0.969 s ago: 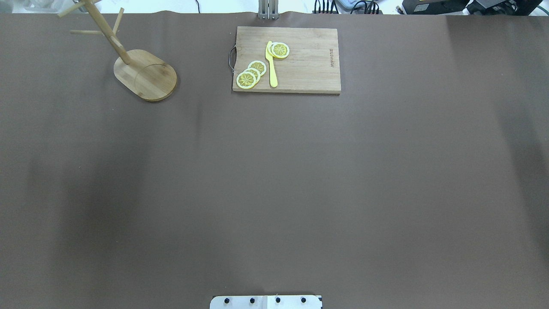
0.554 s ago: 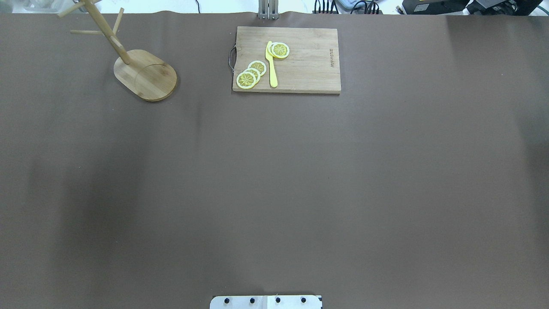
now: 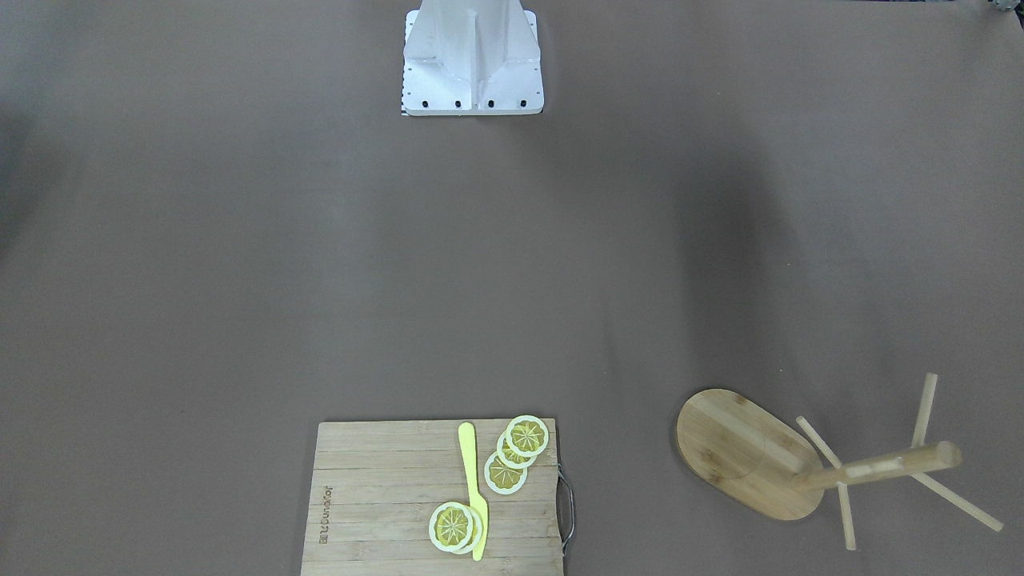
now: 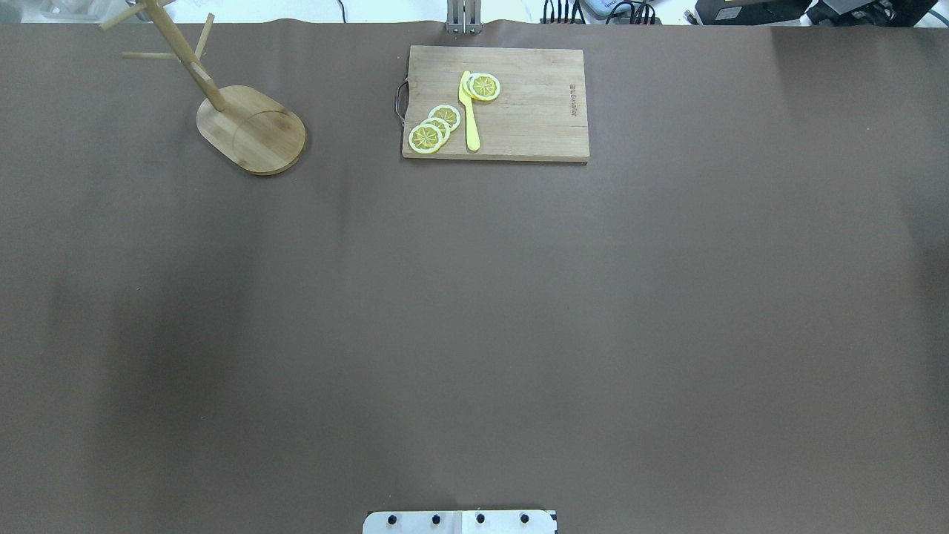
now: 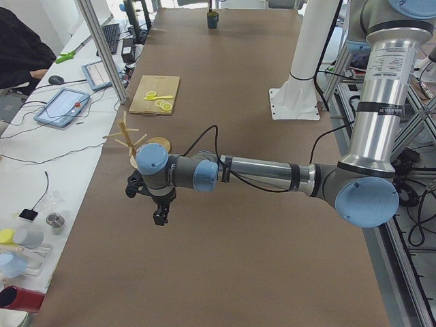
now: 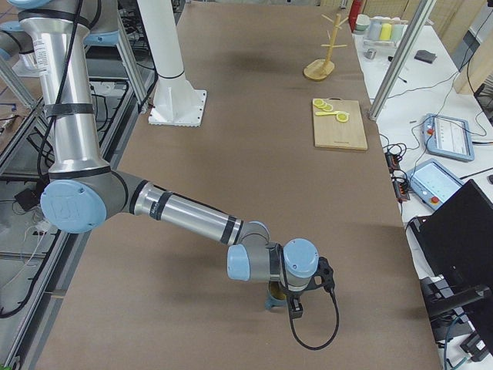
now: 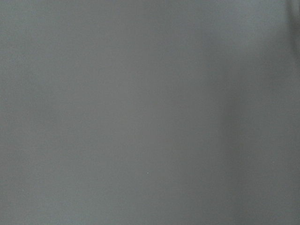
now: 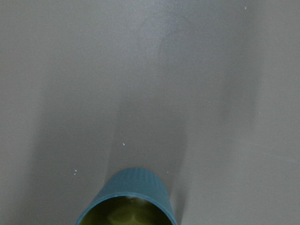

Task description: Hang cup on storage rack

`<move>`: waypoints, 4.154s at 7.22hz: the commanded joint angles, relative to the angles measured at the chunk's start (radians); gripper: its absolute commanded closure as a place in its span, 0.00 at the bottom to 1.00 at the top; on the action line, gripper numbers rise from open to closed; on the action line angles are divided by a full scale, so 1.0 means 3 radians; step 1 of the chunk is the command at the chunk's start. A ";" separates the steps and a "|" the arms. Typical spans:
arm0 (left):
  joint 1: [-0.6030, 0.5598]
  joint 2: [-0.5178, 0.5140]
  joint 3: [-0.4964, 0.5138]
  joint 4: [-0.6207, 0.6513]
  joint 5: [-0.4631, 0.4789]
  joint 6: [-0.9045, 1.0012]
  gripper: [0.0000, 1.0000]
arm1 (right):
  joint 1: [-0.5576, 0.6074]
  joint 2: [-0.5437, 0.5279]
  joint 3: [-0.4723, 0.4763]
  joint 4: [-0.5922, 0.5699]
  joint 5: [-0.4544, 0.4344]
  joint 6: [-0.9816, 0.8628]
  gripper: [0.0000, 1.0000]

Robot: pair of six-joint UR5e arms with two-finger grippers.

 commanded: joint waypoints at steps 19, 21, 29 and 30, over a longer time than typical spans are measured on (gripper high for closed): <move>-0.0006 -0.0029 0.0030 0.0010 -0.0016 0.0005 0.01 | 0.0050 0.0102 0.0062 -0.0035 0.0650 0.0435 1.00; -0.0022 -0.0029 0.0020 0.0010 -0.0016 0.0000 0.01 | 0.0051 0.0154 0.0485 -0.0034 0.0660 0.1640 1.00; -0.0027 -0.0024 0.0030 0.0010 -0.0021 0.0005 0.01 | -0.0939 0.0367 0.1626 -0.0009 0.0177 0.5168 1.00; -0.0032 -0.0029 0.0035 0.0010 -0.0021 0.0005 0.01 | -0.1149 0.0541 0.1673 -0.0024 0.0028 0.5740 1.00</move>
